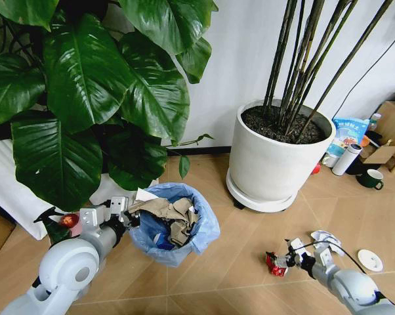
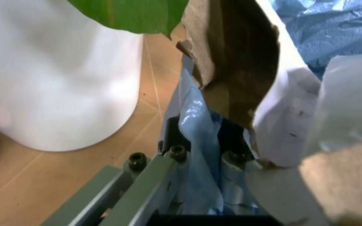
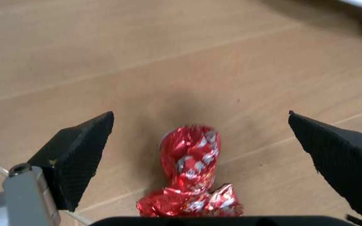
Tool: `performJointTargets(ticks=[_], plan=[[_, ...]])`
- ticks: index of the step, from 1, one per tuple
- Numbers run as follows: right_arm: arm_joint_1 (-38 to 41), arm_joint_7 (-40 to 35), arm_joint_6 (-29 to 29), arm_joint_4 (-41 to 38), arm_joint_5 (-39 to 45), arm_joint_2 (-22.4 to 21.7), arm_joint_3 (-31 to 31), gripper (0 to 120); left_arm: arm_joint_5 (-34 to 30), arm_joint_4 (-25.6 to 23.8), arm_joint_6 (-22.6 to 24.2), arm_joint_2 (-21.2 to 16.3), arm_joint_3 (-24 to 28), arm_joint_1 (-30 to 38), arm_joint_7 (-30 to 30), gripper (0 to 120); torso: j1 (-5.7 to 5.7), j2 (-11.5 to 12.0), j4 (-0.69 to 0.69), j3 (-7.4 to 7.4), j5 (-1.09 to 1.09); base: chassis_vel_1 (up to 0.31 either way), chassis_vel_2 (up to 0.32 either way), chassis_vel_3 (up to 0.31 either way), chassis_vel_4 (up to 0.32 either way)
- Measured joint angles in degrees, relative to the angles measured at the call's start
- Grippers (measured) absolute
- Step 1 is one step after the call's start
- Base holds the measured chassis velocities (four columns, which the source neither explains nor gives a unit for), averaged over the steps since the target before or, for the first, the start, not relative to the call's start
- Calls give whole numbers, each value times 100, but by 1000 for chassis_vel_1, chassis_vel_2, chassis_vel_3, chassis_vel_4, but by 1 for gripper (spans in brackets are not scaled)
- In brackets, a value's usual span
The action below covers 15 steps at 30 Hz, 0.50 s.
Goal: Pick up the trash bin and place the garbage on the floor into it.
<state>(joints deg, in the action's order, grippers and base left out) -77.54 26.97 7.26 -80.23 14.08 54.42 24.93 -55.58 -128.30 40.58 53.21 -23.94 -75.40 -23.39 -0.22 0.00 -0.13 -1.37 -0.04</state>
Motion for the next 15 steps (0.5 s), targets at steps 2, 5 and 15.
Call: performJointTargets(ticks=[2,5,15], plan=[[60,4,-39,105,-50,43,-41,100,1,0,-1,2,8,-2,1,0,0,0,0,0,-2,0,0,0,0],[197,1,-73,339,-147,148,-136,100,2,-6,-4,-7,13,-9,2,0,0,0,0,0,0,0,0,0,0],[385,-5,-106,786,-301,236,-249,100,-9,-20,-8,-31,-16,-9,3,0,0,0,0,0,-1,0,0,0,0]])
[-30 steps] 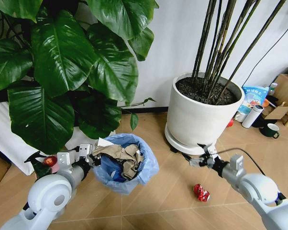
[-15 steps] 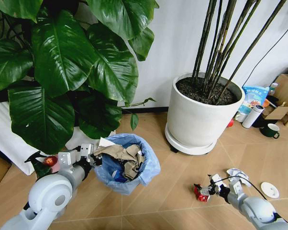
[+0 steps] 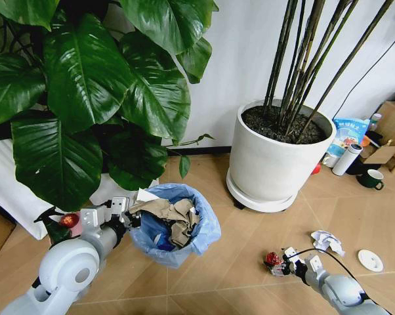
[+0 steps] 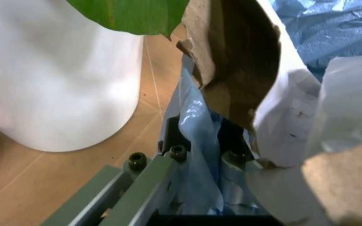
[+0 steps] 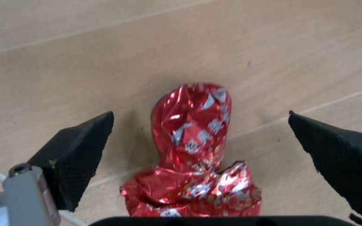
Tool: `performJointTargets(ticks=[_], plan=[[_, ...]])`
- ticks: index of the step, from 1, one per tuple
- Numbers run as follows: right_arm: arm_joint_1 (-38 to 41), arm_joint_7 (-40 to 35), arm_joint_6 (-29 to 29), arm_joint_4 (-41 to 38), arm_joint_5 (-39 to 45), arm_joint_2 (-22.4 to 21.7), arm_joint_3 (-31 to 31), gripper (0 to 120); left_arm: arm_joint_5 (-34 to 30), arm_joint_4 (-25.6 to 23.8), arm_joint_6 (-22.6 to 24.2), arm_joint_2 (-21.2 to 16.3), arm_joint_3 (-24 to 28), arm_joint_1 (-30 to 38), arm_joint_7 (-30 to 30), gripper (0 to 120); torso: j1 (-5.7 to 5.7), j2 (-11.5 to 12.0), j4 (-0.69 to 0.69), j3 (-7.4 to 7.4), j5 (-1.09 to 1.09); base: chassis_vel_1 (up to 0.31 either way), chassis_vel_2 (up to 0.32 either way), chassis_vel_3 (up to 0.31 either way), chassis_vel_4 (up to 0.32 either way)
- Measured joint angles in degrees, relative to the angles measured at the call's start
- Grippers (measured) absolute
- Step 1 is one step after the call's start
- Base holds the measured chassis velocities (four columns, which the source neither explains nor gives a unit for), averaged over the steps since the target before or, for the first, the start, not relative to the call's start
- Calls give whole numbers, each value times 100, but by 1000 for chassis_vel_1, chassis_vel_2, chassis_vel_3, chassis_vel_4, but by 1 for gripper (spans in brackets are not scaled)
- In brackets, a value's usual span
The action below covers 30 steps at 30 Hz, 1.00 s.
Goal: Pick up the trash bin and place the garbage on the floor into it.
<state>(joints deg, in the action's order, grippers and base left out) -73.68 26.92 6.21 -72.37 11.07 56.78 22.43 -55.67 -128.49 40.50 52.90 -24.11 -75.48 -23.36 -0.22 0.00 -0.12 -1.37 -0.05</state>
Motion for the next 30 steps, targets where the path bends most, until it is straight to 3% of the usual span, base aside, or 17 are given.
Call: performJointTargets(ticks=[13,26,30], plan=[[201,-11,-57,398,-143,140,-102,97,-11,37,-5,13,24,43,3,0,0,0,0,0,0,0,0,0,0],[407,67,-121,701,-233,240,-173,49,-18,34,-7,13,13,64,1,0,0,0,0,0,-1,0,0,0,0],[419,77,-127,721,-251,245,-170,47,-24,21,-7,4,4,70,0,0,0,0,-1,0,-1,0,0,0,0]])
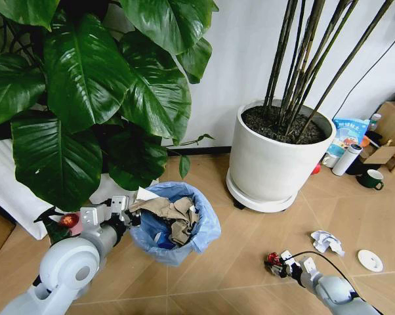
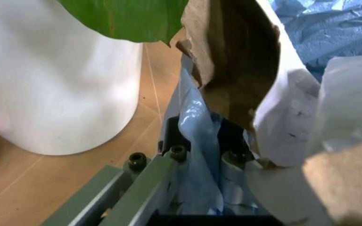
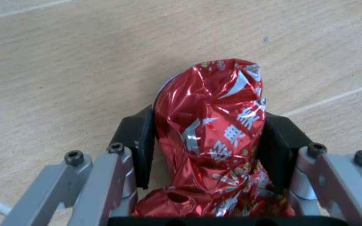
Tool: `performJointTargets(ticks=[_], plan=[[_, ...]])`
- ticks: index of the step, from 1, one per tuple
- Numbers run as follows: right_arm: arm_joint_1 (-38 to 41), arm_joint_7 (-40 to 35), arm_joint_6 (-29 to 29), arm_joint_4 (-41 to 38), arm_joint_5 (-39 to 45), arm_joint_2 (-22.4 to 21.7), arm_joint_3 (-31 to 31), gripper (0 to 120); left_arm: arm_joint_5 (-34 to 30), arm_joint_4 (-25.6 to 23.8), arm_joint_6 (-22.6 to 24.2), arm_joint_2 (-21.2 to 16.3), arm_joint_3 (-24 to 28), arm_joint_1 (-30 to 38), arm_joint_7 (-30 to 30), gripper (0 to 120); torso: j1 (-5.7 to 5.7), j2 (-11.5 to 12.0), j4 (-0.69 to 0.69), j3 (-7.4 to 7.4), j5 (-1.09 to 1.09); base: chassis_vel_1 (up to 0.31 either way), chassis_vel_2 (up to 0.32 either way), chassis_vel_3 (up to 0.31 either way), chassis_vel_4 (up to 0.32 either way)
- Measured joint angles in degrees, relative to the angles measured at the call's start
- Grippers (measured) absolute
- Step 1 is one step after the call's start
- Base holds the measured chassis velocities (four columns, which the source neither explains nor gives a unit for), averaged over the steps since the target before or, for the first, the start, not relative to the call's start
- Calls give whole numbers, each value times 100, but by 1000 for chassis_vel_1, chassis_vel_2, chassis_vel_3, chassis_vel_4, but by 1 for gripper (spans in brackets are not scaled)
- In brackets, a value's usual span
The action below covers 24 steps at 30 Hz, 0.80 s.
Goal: Pick up the trash bin and place the garbage on the floor into it.
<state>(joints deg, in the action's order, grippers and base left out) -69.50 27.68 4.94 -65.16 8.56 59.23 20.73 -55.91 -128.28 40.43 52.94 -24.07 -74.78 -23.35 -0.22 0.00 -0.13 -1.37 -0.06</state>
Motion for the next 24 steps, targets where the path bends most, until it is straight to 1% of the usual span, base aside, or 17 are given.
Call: performJointTargets(ticks=[8,12,14,15,16,17,18,20,21,23,24], plan=[[-20,-22,-25,-13,-41,27,25,47,-3,-2,-1,10,-4,6,-2,0,0,0,0,0,1,0,0,0,0],[-57,-91,-52,-79,-18,39,38,47,0,-6,-1,24,-3,6,-3,0,0,0,0,-1,5,0,0,0,0],[-86,-155,-45,-196,57,45,75,47,0,-10,-2,23,-3,7,-4,0,0,0,-1,-1,8,0,0,0,0],[-104,-218,-38,-315,125,44,119,47,-1,-18,-2,19,-7,9,-5,0,0,0,0,-1,3,0,0,0,0],[-104,-218,-38,-315,125,44,119,47,-1,-18,-2,19,-7,9,-5,0,0,0,0,-1,3,0,0,0,0],[-137,-291,-20,-501,248,29,161,47,-3,-23,-2,12,-12,10,-5,0,0,1,0,-1,0,0,0,0,0],[-162,-350,-1,-674,356,7,188,47,-4,-25,-2,8,-14,10,-7,0,0,0,0,-1,4,0,0,0,0],[-177,-406,-4,-813,438,-12,207,47,-4,-26,-2,7,-14,11,-7,0,0,0,1,-1,3,0,0,0,0],[-190,-474,-25,-959,511,-32,224,47,-3,-26,-2,13,-14,14,-7,0,0,0,1,-1,-1,0,0,0,0],[-219,-583,-31,-1227,637,-72,228,47,2,-26,-2,26,-14,16,-8,0,0,0,0,-1,3,0,0,0,0],[-219,-583,-31,-1227,637,-72,228,47,2,-26,-2,26,-14,16,-8,0,0,0,0,-1,3,0,0,0,0]])
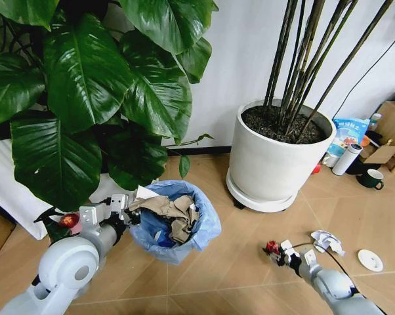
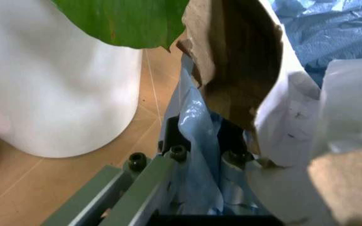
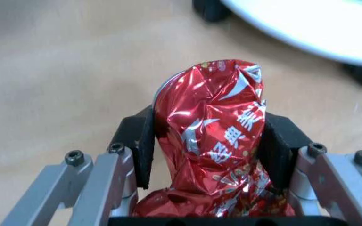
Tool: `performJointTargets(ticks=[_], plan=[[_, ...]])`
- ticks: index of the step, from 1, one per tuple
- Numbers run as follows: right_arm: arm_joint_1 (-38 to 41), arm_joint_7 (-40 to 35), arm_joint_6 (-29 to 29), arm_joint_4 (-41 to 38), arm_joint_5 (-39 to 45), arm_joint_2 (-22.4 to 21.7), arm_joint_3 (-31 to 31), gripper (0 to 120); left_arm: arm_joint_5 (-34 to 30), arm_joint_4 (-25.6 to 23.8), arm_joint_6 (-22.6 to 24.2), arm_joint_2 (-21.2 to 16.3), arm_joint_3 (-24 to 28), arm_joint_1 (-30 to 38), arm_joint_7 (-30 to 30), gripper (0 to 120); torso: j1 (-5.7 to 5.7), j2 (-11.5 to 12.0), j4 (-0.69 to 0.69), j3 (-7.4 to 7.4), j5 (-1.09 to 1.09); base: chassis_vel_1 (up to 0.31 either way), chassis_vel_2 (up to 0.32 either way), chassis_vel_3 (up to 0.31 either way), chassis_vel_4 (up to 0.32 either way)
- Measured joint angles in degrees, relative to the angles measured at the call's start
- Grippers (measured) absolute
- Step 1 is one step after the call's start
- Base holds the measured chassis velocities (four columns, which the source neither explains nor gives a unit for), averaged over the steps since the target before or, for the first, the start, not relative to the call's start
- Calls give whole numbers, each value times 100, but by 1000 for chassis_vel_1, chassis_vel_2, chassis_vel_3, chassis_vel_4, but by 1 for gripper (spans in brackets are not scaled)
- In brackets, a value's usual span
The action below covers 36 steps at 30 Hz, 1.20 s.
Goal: Pick up the trash bin and place the garbage on the floor into it.
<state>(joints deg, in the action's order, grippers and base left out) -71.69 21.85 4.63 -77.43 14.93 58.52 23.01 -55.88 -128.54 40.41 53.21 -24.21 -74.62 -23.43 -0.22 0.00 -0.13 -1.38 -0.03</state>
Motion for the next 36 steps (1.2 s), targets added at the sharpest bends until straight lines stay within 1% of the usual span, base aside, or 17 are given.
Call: performJointTargets(ticks=[1,2,5,6,9,11,12,15,16,17,18,20,21,24,30,32,36], plan=[[-6,-38,0,-108,33,-16,1,47,6,1,0,1,0,-1,0,0,0,0,0,0,1,0,0,0,0],[-9,-182,51,-600,239,-86,13,47,34,6,0,-1,4,-27,1,0,0,0,0,0,-2,0,0,0,0],[43,-395,276,-1412,730,-204,-12,47,92,35,1,-3,36,-33,23,0,0,0,0,0,-2,0,0,0,0],[43,-395,276,-1412,730,-204,-12,47,92,35,1,-3,36,-33,23,0,0,0,0,0,-2,0,0,0,0],[197,-584,585,-2400,1237,-354,-70,47,138,95,1,-4,78,9,45,0,0,0,1,1,-3,0,0,0,0],[243,-613,662,-2584,1334,-386,-86,47,147,108,3,-6,87,19,52,0,0,0,0,0,-3,0,0,0,0],[367,-689,834,-2963,1552,-455,-133,47,158,129,16,-13,107,38,73,0,0,0,1,1,-4,0,0,0,0],[735,-969,1202,-3703,2244,-613,-414,47,161,185,70,-22,168,104,107,0,-1,0,0,0,0,0,0,0,0],[735,-969,1202,-3703,2244,-613,-414,47,161,185,70,-22,168,104,107,0,-1,0,0,0,0,0,0,0,0],[867,-1059,1286,-3893,2479,-649,-540,47,157,219,97,-21,191,137,114,0,0,0,1,1,-2,0,0,0,0],[997,-1132,1356,-4042,2716,-683,-696,47,154,266,116,-24,223,177,116,0,0,0,-1,1,-5,0,0,0,0],[1254,-1220,1469,-4262,3137,-731,-1076,47,134,358,152,-77,320,256,129,0,0,0,0,1,-2,0,0,0,0],[1254,-1220,1469,-4262,3137,-731,-1076,47,134,358,152,-77,320,256,129,0,0,0,0,1,-2,0,0,0,0],[1603,-1231,1511,-4316,3374,-733,-1660,47,53,496,172,-172,490,430,213,0,0,0,0,0,-2,0,0,0,0],[1888,-1227,1510,-4155,3384,-655,-2133,47,-41,564,174,-180,590,588,235,0,0,0,-1,0,-1,0,0,0,0],[2160,-1219,1487,-3897,3328,-532,-2559,47,-145,578,176,-187,673,715,182,0,0,1,-1,0,-1,0,0,0,0],[2360,-1216,1448,-3714,3247,-422,-2822,47,-210,573,175,-195,672,764,133,0,0,0,0,0,-2,0,0,0,0]])
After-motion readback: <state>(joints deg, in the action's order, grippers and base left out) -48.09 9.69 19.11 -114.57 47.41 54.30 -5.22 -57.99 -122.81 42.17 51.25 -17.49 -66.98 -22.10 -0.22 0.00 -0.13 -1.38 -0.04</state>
